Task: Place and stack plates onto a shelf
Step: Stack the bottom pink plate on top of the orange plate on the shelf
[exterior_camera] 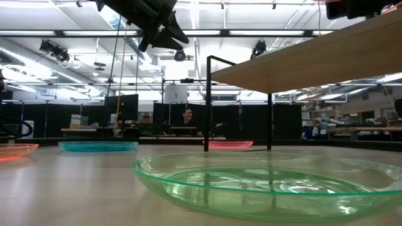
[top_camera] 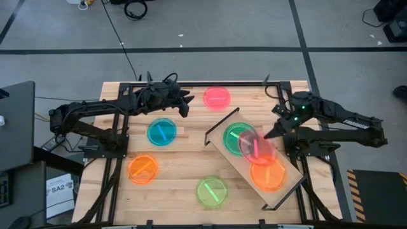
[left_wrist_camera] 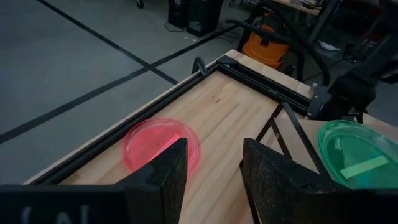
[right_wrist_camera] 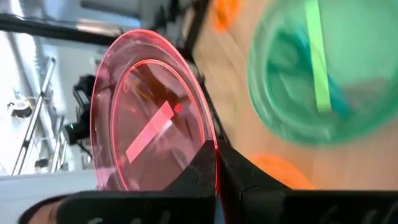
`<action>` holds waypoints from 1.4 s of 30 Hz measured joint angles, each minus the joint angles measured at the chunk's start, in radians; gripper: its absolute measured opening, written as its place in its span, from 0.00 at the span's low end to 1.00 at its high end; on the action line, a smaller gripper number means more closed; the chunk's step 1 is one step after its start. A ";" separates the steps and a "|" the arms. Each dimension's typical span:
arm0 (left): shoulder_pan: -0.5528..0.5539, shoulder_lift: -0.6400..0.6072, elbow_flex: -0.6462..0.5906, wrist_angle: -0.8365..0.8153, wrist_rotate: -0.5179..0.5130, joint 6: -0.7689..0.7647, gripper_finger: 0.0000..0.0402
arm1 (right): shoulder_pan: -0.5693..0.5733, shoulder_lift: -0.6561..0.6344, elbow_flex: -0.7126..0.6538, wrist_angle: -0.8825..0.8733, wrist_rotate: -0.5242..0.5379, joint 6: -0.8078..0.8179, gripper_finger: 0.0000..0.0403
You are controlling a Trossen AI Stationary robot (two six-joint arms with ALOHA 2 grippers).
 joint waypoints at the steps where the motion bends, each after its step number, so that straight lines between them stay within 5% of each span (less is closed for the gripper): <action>1: 0.000 0.000 0.000 -0.001 0.000 0.000 0.40 | 0.001 0.000 0.000 -0.026 -0.016 0.005 0.01; 15: 0.000 0.000 0.000 -0.001 0.000 0.000 0.40 | 0.149 0.001 0.003 -0.197 -0.004 0.065 0.01; 26: 0.000 0.000 0.000 -0.009 0.000 0.000 0.40 | 0.329 0.098 0.259 -0.487 0.286 0.071 0.01; 42: 0.000 0.000 0.000 -0.026 0.000 -0.030 0.40 | 0.633 0.320 0.347 -0.510 0.444 0.043 0.01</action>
